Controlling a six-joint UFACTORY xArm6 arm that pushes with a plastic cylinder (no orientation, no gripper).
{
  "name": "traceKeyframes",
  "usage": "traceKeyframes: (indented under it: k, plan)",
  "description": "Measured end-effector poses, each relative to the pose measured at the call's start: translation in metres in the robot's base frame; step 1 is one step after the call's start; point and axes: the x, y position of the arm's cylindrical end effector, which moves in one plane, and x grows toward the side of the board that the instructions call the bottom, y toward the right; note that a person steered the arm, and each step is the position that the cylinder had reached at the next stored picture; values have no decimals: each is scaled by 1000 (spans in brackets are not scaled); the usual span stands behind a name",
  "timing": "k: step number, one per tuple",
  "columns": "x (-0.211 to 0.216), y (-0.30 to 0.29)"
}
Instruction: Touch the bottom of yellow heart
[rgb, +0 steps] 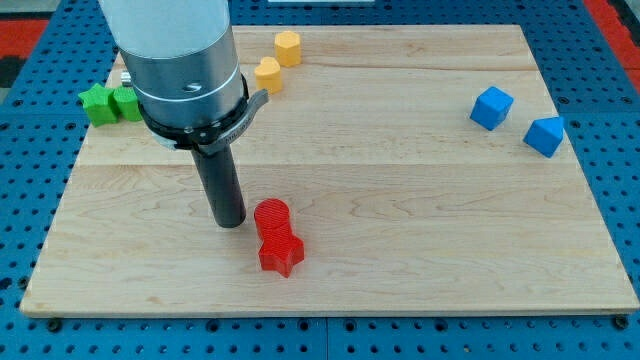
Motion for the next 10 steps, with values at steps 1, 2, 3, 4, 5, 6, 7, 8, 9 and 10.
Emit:
traceKeyframes:
  k: [1, 2, 3, 4, 5, 6, 7, 8, 9, 10]
  plan:
    - [0, 1]
    - [-1, 1]
    - [-27, 0]
    - [-53, -1]
    - [-70, -1]
    - [-76, -1]
    - [-77, -1]
    - [-77, -1]
    - [-86, -5]
    - [-93, -17]
